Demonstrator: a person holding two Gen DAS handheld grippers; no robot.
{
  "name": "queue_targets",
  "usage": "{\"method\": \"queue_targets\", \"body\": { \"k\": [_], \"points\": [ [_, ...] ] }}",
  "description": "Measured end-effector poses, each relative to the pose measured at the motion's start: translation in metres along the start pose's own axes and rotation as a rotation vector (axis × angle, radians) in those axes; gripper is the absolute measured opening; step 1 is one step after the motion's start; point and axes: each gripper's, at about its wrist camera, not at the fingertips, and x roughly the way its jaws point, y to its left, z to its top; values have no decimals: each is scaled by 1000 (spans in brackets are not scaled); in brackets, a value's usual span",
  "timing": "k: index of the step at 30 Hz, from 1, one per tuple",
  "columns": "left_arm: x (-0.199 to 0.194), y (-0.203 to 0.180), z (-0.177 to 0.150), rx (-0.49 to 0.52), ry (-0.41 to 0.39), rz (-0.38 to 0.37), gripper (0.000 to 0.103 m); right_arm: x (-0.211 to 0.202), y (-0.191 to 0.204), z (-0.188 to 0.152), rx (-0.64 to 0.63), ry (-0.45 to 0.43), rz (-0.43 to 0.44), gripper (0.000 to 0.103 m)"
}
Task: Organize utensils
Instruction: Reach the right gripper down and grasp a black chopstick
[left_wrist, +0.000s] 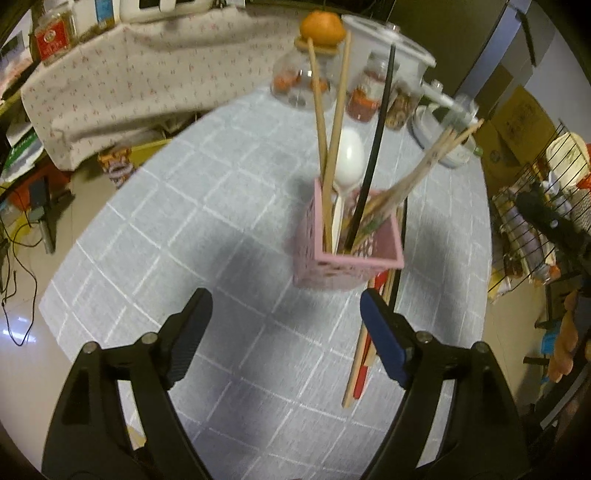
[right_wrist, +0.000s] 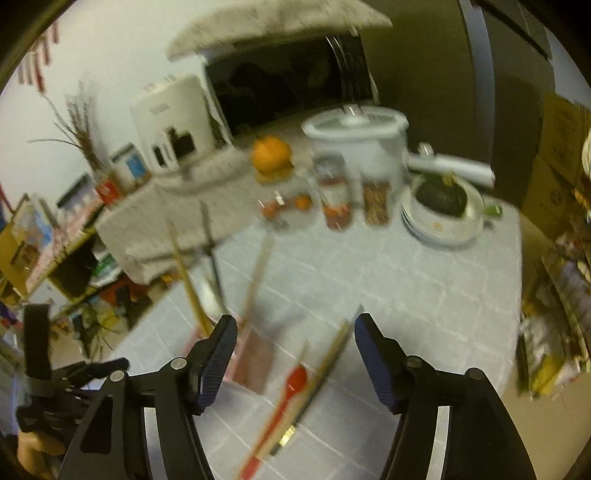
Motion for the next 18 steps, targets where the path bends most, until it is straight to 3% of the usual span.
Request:
{"method": "queue_targets", "body": {
  "k": [5, 12, 18],
  "points": [
    [12, -2, -4, -2, 61, 15, 82, 42, -19, -10, 43, 164, -71, 68],
    [27, -7, -9, 9, 124, 26, 82, 102, -39, -26, 90, 353, -107, 68],
    [34, -4, -8, 5, 142, 29, 82, 139, -51, -28, 146, 417, -116, 67]
  ]
}}
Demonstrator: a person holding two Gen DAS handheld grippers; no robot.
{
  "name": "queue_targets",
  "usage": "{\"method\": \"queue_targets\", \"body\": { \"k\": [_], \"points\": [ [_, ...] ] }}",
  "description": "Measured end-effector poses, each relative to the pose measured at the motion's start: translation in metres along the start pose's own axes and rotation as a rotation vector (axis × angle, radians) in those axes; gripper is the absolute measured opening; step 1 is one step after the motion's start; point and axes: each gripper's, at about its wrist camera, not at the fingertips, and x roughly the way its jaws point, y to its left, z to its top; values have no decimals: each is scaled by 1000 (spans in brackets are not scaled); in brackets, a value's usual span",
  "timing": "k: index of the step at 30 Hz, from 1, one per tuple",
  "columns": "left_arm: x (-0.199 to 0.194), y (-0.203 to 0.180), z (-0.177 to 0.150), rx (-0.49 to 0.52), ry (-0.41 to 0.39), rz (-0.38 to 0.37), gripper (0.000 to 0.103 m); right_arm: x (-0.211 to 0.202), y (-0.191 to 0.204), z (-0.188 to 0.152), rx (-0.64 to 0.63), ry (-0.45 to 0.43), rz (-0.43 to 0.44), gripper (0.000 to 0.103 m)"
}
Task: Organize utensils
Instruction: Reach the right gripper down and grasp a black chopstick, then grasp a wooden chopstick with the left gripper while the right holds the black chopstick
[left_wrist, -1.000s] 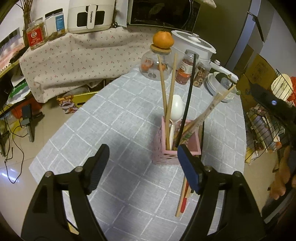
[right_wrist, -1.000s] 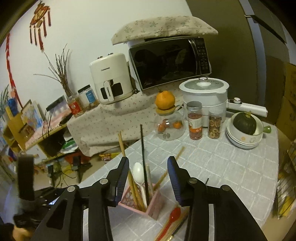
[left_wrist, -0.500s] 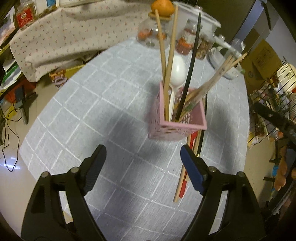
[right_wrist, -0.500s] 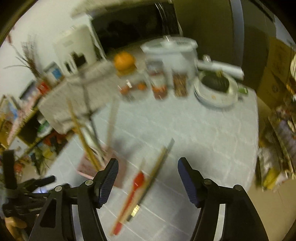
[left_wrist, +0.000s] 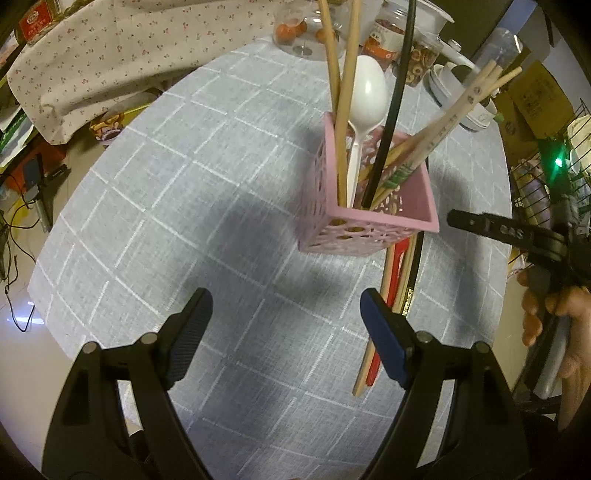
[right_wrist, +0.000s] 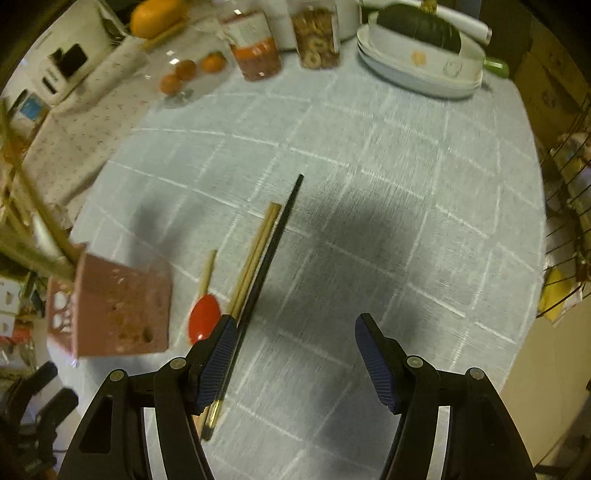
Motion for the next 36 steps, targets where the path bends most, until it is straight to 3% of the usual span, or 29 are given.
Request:
{"method": "queue_targets", "body": {
  "k": [7, 10, 18, 21, 26, 33, 36],
  "points": [
    [1, -3, 2, 20, 2, -3, 82, 19, 5, 14, 33, 9, 13, 39],
    [1, -5, 1, 35, 1, -3, 82, 25, 9, 18, 46, 15, 0, 34],
    [-6, -5, -4, 35, -7, -22, 82, 33, 22, 27, 25, 5, -70, 32],
    [-9, -7, -5, 40, -11, -40, 82, 34, 22, 26, -4, 37, -122, 21],
    [-19, -22, -10, 99, -36, -77, 82, 25, -2, 14, 38, 85, -31, 6],
    [-32, -66, -26, 231, -78, -122, 82, -22, -39, -12, 27, 38, 75, 5],
    [-32, -97, -38, 306, -82, -141, 71, -33, -61, -21, 51, 31, 99, 6]
  ]
}}
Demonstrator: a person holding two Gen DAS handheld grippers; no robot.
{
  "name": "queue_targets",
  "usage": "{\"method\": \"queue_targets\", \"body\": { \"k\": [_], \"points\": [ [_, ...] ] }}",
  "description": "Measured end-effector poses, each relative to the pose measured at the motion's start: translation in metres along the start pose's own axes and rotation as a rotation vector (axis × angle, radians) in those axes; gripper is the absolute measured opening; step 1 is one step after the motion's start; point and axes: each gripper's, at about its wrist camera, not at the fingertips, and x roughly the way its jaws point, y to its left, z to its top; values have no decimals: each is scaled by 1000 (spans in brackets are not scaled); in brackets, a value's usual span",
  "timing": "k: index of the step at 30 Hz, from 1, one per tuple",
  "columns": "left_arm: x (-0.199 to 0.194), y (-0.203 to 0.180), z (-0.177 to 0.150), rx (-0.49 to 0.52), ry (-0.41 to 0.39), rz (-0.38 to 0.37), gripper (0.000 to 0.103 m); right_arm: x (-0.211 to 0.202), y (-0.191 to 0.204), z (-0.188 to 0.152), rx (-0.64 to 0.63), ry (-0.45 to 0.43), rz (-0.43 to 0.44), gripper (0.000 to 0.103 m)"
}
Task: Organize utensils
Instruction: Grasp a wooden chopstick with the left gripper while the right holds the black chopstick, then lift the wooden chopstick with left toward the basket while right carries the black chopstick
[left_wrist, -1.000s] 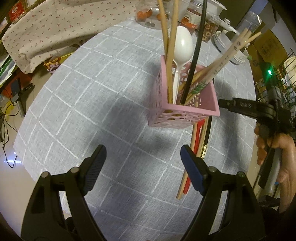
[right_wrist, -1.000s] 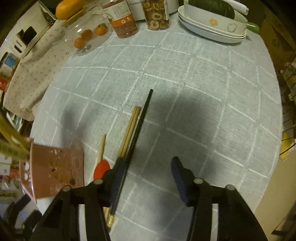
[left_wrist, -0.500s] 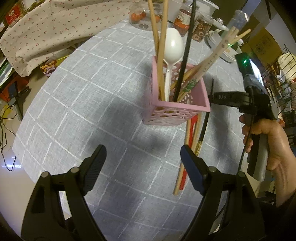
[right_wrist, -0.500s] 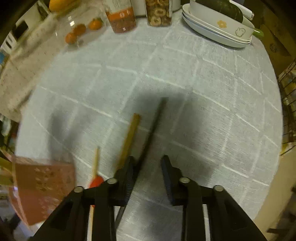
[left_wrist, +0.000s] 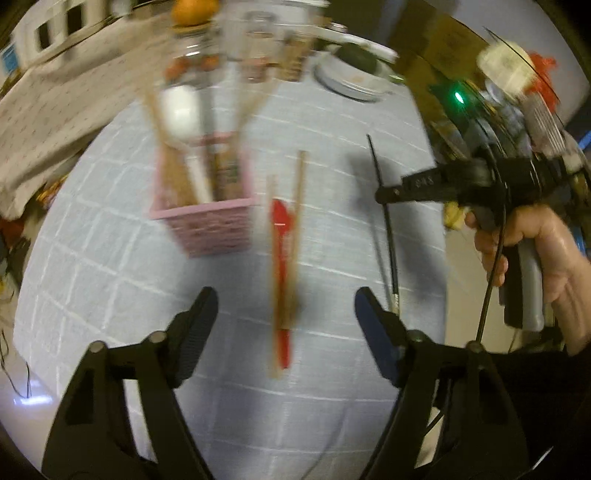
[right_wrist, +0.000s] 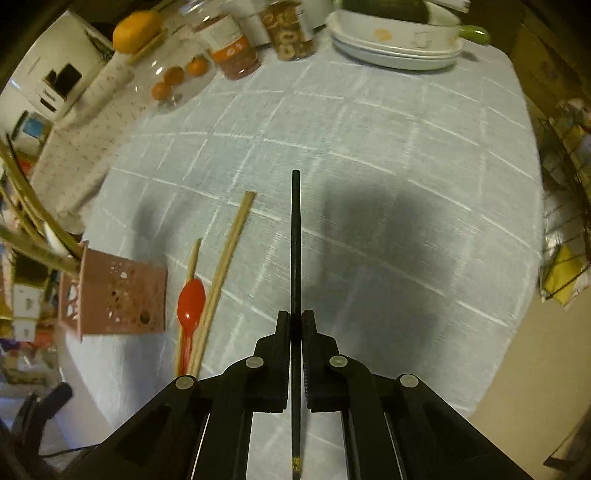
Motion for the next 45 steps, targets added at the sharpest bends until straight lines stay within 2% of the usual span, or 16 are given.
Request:
{"method": "queue_targets", "body": {
  "k": [4, 5, 9, 13, 19, 26, 31, 37, 41, 44, 45],
  "points": [
    [25, -39, 8, 93, 42, 29, 42, -12, -27, -6, 62, -4, 64, 6],
    [31, -43, 11, 106, 50, 42, 40, -15, -36, -8, 74, -5, 80, 6],
    [68, -65, 38, 131, 96, 112, 36, -21, -54, -12, 101, 1, 116, 6],
    [100, -79, 74, 136, 97, 170, 35, -27, -71, -17, 121, 2, 138, 6],
    [138, -65, 117, 90, 108, 231, 35, -27, -77, -17, 118, -1, 148, 6],
    [166, -54, 132, 53, 143, 270, 35, -26, -84, -19, 118, 3, 169, 6],
    [178, -48, 133, 63, 169, 270, 35, -26, -88, -19, 118, 4, 175, 6],
    [176, -35, 130, 23, 160, 186, 35, -24, -90, -21, 120, 13, 174, 6],
    [173, -31, 122, 28, 143, 161, 34, -25, -91, -22, 123, 12, 171, 6],
    [169, -38, 111, 49, 140, 154, 20, -26, -90, -23, 119, 6, 165, 6],
    [168, -41, 107, 56, 147, 146, 12, -26, -89, -23, 119, 5, 163, 6]
  ]
}}
